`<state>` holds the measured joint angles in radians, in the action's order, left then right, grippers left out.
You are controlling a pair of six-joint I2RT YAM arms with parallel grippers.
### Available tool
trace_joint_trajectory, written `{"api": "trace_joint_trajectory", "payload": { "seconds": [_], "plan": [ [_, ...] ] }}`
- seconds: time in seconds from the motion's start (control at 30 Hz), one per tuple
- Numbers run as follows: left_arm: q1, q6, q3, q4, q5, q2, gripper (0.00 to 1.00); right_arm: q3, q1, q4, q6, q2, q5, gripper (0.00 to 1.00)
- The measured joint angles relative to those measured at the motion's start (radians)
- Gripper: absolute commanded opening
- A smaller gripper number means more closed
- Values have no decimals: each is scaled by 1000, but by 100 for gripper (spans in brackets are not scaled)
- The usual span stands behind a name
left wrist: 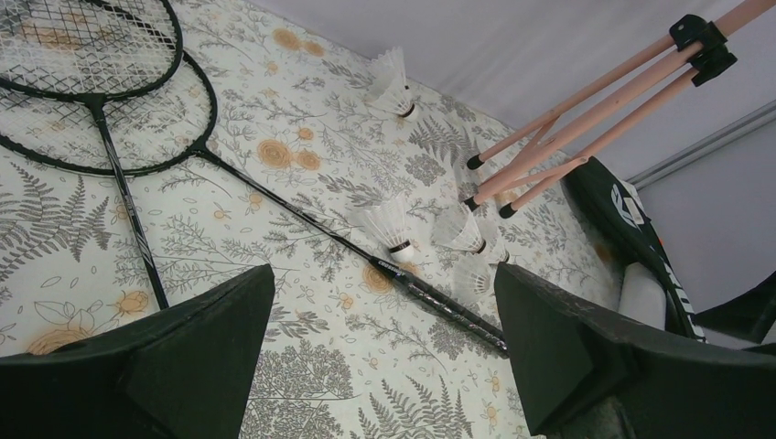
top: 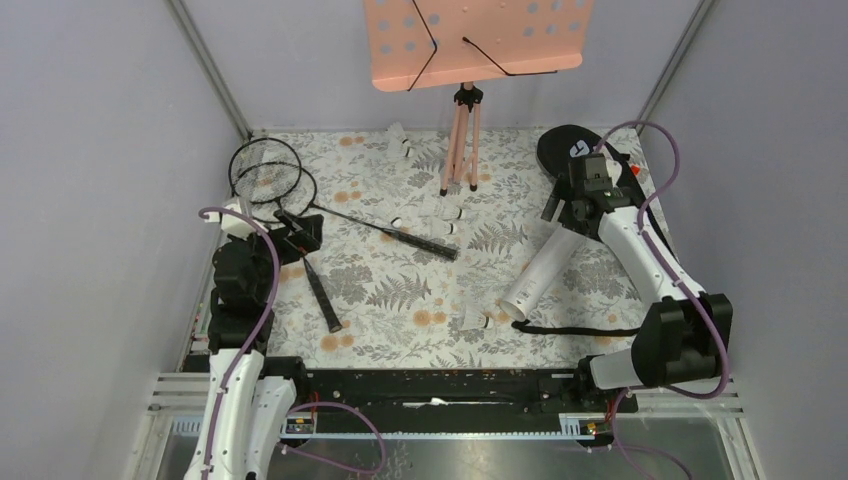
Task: Pack up the badminton gear
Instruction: Open the lid of the shuttle tube.
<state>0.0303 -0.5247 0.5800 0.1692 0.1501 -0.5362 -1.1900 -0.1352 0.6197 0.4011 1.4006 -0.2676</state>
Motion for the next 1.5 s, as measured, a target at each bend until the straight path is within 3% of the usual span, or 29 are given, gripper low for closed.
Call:
{"api": "trace_joint_trajectory", "payload": {
  "seconds": [0.23,0.5,0.53,0.67,0.9,1.07,1.23,1.5],
  "plan": [
    [0,-8,0,-5,2,-32,99,160,0,-57,195,27,-30,98],
    [0,-10,0,-2,3,-42,99,181,0,-154,311,198,-41,99],
    [0,-11,0,-2,3,-41,99,182,0,-161,321,220,-46,94],
    [0,-12,0,0,3,-37,99,182,0,-169,346,267,-62,93],
    [0,-19,0,23,-6,-18,99,200,0,-204,369,264,-71,72],
    [0,-24,0,23,-18,0,99,255,0,-227,370,202,-50,70],
    [0,-27,0,22,-19,2,99,311,1,-240,362,82,64,66],
    [0,-35,0,22,-18,-34,99,441,2,-364,359,-165,433,62]
  ]
}}
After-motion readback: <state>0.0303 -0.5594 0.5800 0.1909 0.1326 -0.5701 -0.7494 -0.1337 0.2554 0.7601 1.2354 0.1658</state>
